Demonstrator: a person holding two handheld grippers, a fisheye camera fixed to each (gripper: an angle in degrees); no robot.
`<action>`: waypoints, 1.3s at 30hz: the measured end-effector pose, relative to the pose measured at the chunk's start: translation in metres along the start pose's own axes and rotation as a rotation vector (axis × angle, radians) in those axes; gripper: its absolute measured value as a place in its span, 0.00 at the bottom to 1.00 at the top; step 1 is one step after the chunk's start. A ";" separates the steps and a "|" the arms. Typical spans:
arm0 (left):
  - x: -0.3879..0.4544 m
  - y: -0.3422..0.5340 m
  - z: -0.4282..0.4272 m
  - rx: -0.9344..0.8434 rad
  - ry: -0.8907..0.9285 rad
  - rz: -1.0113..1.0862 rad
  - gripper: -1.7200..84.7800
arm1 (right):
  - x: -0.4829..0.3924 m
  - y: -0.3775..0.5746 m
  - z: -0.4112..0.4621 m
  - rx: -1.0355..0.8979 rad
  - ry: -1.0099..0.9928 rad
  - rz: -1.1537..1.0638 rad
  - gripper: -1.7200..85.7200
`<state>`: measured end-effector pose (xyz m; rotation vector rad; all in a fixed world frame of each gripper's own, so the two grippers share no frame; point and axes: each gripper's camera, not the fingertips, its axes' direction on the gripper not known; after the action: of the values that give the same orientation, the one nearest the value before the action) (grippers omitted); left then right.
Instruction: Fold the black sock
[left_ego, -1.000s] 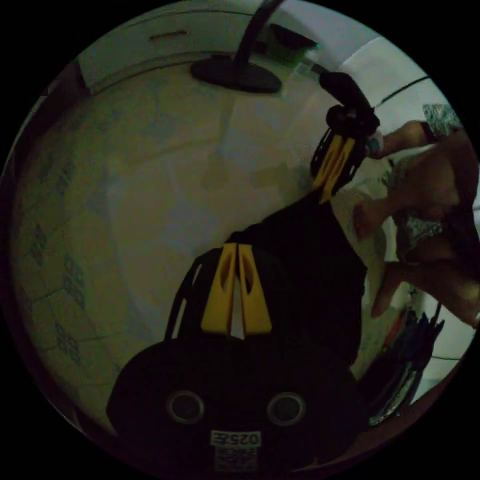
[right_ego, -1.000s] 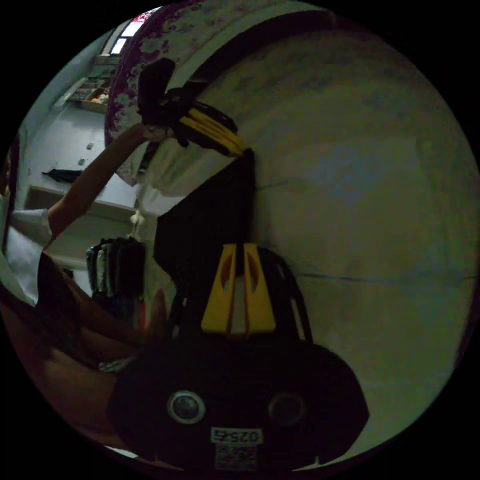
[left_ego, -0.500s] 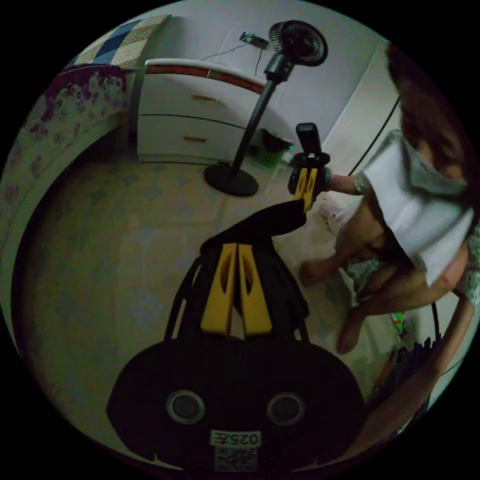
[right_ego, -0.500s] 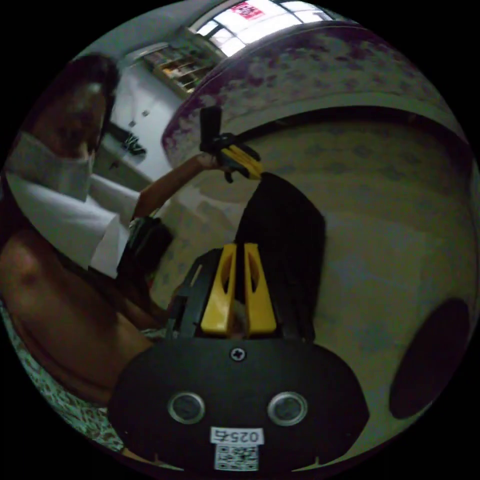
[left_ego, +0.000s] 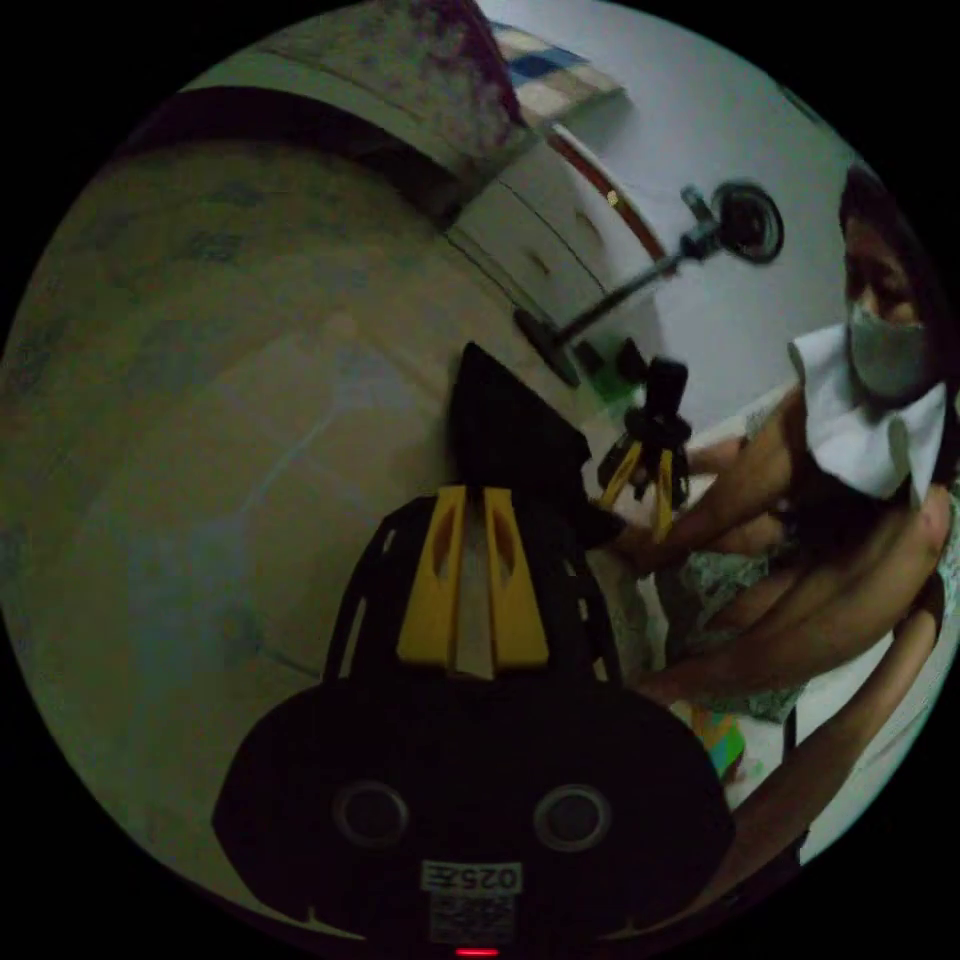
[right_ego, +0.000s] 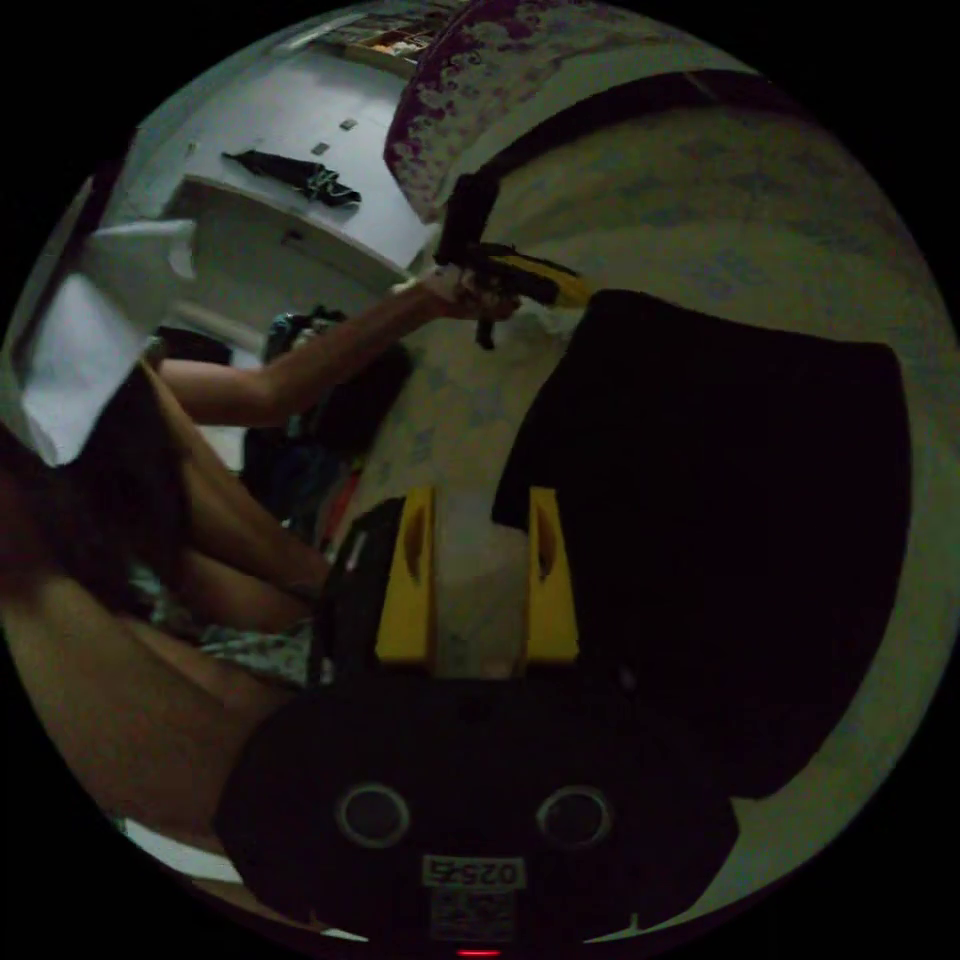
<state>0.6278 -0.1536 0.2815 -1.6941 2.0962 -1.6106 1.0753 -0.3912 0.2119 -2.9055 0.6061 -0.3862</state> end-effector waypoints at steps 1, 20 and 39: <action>0.004 0.008 -0.012 0.061 -0.010 -0.035 0.09 | -0.001 -0.003 0.001 0.002 -0.043 0.003 0.20; 0.265 0.176 -0.065 0.353 0.182 -0.797 0.09 | 0.109 -0.014 0.019 0.101 -0.135 0.487 0.13; 0.623 0.429 -0.244 0.863 0.563 -0.813 0.03 | -0.105 -0.319 0.254 -0.383 -0.809 0.284 0.06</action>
<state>-0.0766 -0.4823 0.4469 -1.9008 0.4167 -2.8438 1.1717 -0.0352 0.0084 -2.8560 0.9752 0.9834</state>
